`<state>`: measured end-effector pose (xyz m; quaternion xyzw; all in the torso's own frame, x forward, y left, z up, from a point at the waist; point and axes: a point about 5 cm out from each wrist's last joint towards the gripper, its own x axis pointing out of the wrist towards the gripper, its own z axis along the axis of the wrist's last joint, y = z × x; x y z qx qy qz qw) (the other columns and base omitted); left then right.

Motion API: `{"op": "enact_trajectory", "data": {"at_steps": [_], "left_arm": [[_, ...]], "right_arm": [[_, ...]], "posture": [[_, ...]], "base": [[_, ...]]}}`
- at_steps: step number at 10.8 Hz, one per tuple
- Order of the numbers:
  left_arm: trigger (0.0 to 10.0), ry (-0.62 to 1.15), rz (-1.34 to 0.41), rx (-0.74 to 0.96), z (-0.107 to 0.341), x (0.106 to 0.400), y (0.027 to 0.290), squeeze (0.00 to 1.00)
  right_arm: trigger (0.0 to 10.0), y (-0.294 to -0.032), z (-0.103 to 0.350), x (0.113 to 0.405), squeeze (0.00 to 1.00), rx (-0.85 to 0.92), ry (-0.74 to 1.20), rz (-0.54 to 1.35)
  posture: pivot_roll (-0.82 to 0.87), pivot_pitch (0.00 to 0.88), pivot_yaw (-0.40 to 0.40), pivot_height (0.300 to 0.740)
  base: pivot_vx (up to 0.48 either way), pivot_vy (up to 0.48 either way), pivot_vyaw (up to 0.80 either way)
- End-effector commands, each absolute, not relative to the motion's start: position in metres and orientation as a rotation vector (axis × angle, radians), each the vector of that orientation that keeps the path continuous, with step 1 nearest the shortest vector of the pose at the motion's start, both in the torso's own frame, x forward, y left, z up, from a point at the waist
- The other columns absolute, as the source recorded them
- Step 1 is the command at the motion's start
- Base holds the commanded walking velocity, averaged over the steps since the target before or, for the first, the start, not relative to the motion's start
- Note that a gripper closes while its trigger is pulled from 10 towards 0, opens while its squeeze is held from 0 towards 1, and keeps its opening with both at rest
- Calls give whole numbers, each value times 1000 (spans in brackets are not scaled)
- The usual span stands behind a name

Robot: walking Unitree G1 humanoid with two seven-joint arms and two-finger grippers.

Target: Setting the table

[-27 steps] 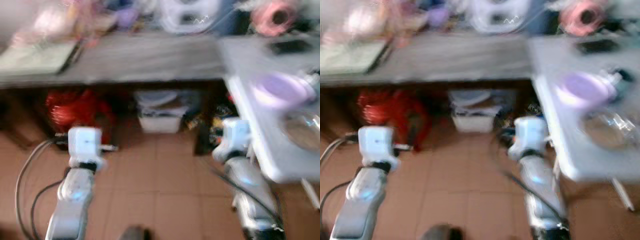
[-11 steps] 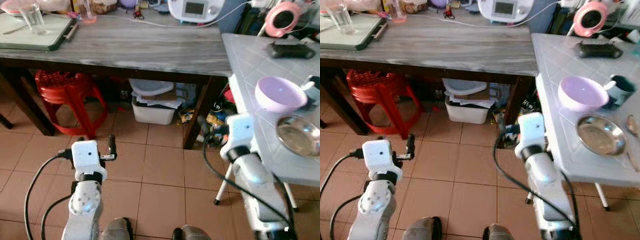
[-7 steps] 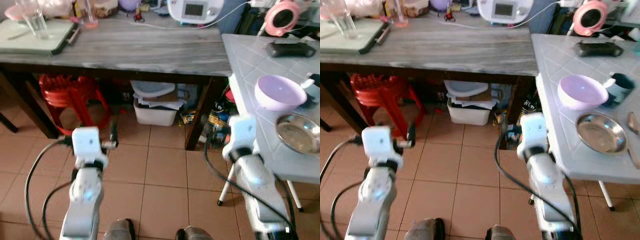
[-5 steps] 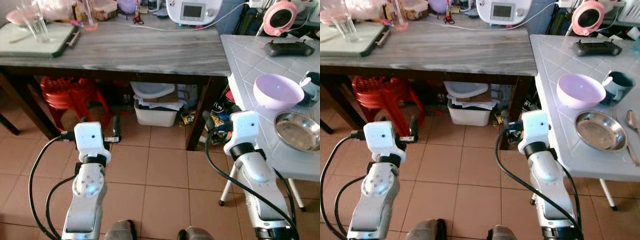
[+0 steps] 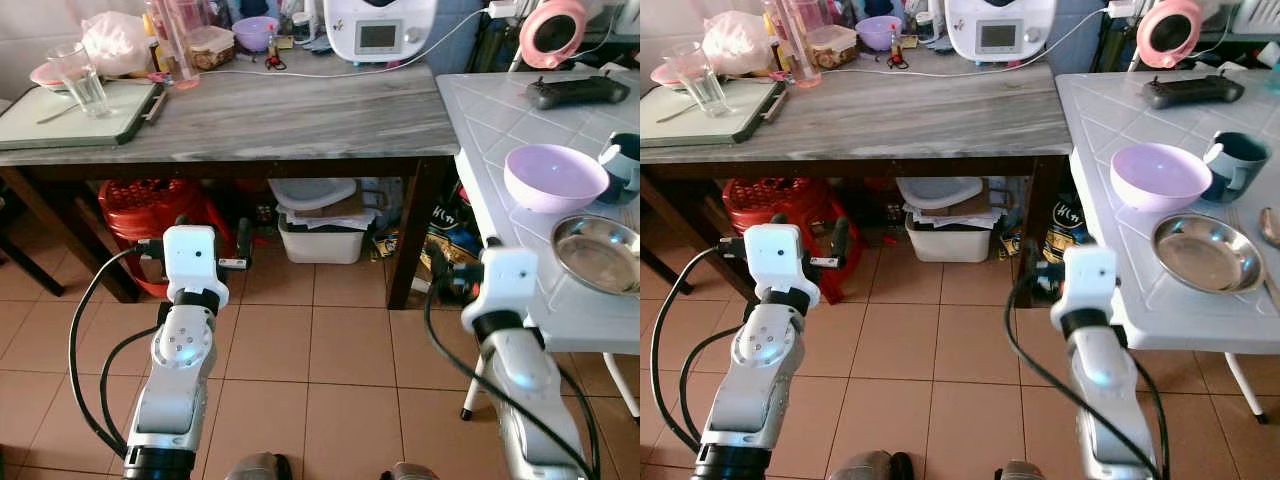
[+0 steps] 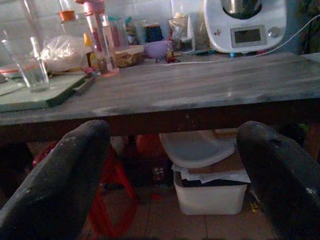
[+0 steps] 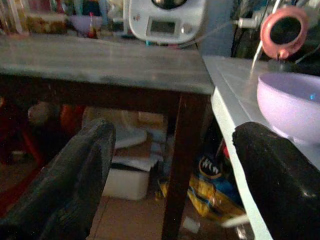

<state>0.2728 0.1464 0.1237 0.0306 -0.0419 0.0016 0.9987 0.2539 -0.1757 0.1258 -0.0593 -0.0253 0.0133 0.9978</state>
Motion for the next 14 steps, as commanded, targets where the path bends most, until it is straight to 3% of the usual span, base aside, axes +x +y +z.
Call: {"op": "enact_trajectory", "data": {"at_steps": [1,9,11,14], "left_arm": [[10000,-74,15,59,120,272,150,0],[10000,-61,30,72,123,257,155,0],[10000,-43,27,78,122,255,155,0],[10000,-26,37,80,121,253,156,0]], "right_arm": [[10000,-173,134,257,0,-109,-89,43],[10000,-163,140,262,0,-96,-102,95],[10000,-149,152,260,0,-203,-180,193],[10000,-152,147,262,0,-131,-138,153]], "posture": [[-38,7,80,740],[10,48,71,740],[11,56,72,740],[16,66,69,740]], "base": [[0,-326,0],[0,-393,0],[0,-339,0],[81,-324,0]]}}
